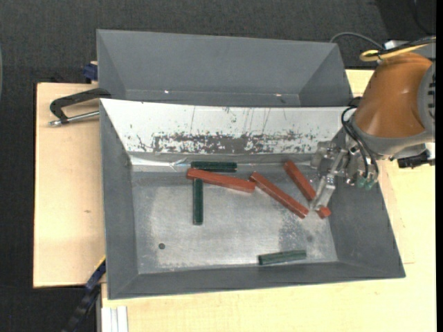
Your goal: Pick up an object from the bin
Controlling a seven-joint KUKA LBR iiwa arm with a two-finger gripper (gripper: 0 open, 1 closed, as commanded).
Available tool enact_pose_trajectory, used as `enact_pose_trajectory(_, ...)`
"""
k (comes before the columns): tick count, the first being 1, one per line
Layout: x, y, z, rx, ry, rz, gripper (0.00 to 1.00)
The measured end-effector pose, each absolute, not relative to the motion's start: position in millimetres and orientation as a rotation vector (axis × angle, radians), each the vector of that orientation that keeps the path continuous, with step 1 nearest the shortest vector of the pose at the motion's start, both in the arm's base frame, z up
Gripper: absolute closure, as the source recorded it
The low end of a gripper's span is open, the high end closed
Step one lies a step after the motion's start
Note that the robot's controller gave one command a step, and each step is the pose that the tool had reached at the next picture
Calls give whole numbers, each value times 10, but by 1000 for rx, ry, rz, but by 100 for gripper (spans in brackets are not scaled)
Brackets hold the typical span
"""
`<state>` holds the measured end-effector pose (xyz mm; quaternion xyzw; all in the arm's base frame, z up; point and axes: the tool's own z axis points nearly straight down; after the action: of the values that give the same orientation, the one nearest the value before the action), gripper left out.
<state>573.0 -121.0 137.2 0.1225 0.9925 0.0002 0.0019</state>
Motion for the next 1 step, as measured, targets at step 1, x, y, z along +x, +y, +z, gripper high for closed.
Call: enact_pose_trajectory(1, 5733, -1208, 1375, 383, 3114, 1, 0)
